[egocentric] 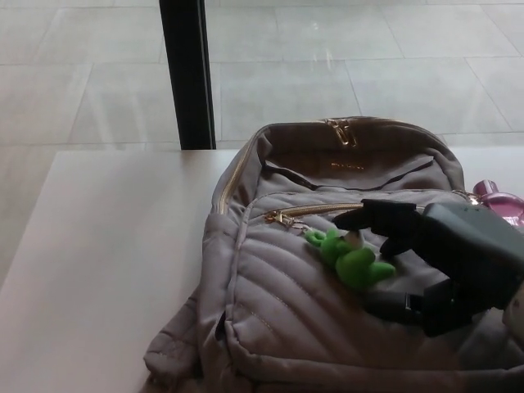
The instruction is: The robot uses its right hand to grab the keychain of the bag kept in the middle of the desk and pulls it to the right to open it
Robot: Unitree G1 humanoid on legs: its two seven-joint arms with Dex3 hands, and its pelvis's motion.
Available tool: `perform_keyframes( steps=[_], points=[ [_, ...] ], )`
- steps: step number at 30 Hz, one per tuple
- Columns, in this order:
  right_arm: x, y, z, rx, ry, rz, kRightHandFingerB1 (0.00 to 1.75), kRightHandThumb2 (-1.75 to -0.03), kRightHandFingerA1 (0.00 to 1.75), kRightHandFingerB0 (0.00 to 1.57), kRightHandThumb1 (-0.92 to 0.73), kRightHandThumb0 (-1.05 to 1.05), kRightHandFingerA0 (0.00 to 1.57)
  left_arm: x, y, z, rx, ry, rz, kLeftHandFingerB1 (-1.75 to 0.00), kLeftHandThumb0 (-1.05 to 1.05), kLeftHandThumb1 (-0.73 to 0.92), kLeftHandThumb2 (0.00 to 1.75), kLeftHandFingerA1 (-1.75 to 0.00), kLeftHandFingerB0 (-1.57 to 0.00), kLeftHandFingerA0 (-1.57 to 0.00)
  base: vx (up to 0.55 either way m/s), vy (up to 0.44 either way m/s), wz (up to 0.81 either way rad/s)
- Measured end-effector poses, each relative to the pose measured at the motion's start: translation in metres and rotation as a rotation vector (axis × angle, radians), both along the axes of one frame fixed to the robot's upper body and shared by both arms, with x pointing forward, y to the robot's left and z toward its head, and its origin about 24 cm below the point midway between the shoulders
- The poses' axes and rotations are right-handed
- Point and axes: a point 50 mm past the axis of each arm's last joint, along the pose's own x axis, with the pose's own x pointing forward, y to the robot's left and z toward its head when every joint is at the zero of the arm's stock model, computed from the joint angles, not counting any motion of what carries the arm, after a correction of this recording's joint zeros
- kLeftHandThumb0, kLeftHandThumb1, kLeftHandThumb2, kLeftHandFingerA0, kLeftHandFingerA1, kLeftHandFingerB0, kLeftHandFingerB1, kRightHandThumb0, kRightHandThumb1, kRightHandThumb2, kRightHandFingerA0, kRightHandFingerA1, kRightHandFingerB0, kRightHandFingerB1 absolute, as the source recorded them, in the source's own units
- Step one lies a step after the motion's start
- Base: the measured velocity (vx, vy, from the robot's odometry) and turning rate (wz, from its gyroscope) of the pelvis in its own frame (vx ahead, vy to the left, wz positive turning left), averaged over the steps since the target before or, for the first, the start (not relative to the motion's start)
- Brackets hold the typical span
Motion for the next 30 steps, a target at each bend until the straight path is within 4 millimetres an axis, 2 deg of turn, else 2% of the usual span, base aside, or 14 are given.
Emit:
perform_keyframes(
  steps=[1,2,3,10,11,12,13,19,20,21,22,26,27,30],
  points=[
    [0.000,0.001,0.000,0.003,-0.002,0.000,0.38,-0.62,0.64,0.36,-0.66,-0.79,0.68,0.001,0.000,0.000,0.001,-0.002,-0.002,-0.42,-0.57,0.59,0.59,-0.53,-0.54,-0.66,0.00,0.000,0.00],
    [0.000,0.002,0.000,0.006,-0.002,0.000,0.49,-0.96,0.71,0.30,-0.57,-0.82,0.65,0.001,0.000,0.000,0.001,-0.003,-0.002,-0.42,-0.54,0.60,0.59,-0.52,-0.52,-0.62,0.00,0.000,0.00],
    [0.000,0.003,-0.001,0.012,-0.003,0.000,0.36,-0.61,0.66,0.36,-0.69,-0.76,0.69,0.001,0.000,0.000,0.002,-0.005,-0.002,-0.42,-0.54,0.61,0.59,-0.51,-0.54,-0.63,0.00,0.000,0.00],
    [0.004,-0.003,-0.005,0.000,0.006,-0.035,0.39,-0.60,0.70,0.37,-0.65,-0.70,0.71,0.003,0.000,0.000,0.000,-0.008,-0.002,-0.42,-0.54,0.62,0.59,-0.52,-0.57,-0.67,0.00,0.000,0.00],
    [0.005,-0.005,-0.006,-0.003,0.007,-0.046,0.50,-0.92,0.74,0.30,-0.53,-0.73,0.68,0.003,0.000,0.000,-0.001,-0.007,-0.001,-0.42,-0.54,0.62,0.59,-0.51,-0.57,-0.66,0.00,0.000,0.00],
    [0.006,-0.007,-0.007,-0.005,0.008,-0.054,0.50,-0.92,0.74,0.28,-0.52,-0.72,0.69,0.003,0.000,0.000,-0.001,-0.006,-0.001,-0.42,-0.54,0.62,0.59,-0.50,-0.57,-0.65,0.00,0.000,0.00],
    [0.007,-0.009,-0.008,-0.011,0.009,-0.062,0.39,-0.60,0.70,0.36,-0.65,-0.70,0.72,0.003,0.000,0.000,-0.002,-0.005,-0.001,-0.42,-0.54,0.63,0.59,-0.50,-0.57,-0.66,0.00,0.000,0.00],
    [0.010,-0.013,-0.015,-0.030,0.016,-0.081,0.40,-0.60,0.77,0.38,-0.60,-0.64,0.84,0.003,-0.001,0.000,-0.001,-0.001,-0.009,-0.42,-0.56,0.63,0.59,-0.52,-0.57,-0.68,0.00,0.000,0.00],
    [0.010,-0.013,-0.015,-0.031,0.017,-0.081,0.54,-0.89,0.80,0.33,-0.45,-0.56,0.79,0.003,-0.001,-0.001,-0.001,0.000,-0.010,-0.42,-0.57,0.63,0.60,-0.49,-0.55,-0.65,0.00,0.000,0.00],
    [0.010,-0.012,-0.017,-0.032,0.017,-0.080,0.40,-0.57,0.80,0.41,-0.58,-0.54,0.87,0.003,-0.001,-0.001,-0.001,0.001,-0.013,-0.42,-0.56,0.64,0.60,-0.49,-0.54,-0.65,0.00,0.000,0.00],
    [0.010,-0.011,-0.017,-0.035,0.016,-0.078,0.39,-0.57,0.78,0.43,-0.59,-0.51,0.87,0.003,-0.001,-0.001,-0.001,0.002,-0.013,-0.42,-0.56,0.64,0.60,-0.50,-0.54,-0.64,0.00,0.000,0.00],
    [0.009,-0.003,-0.019,-0.035,0.003,-0.068,0.39,-0.59,0.81,0.41,-0.59,-0.57,0.87,0.004,-0.002,-0.001,-0.001,0.000,-0.019,-0.42,-0.60,0.67,0.61,-0.49,-0.53,-0.63,0.00,0.000,0.00],
    [0.009,0.000,-0.019,-0.035,-0.002,-0.065,0.53,-0.90,0.81,0.33,-0.50,-0.63,0.80,0.004,-0.002,-0.001,0.000,0.000,-0.024,-0.42,-0.61,0.67,0.61,-0.52,-0.53,-0.64,0.00,0.000,0.00],
    [0.009,0.009,-0.016,-0.042,-0.021,-0.048,0.54,-0.92,0.82,0.31,-0.48,-0.61,0.78,0.004,-0.002,-0.001,0.002,-0.001,-0.029,-0.41,-0.63,0.69,0.62,-0.48,-0.50,-0.62,0.00,0.000,0.00]
  ],
)
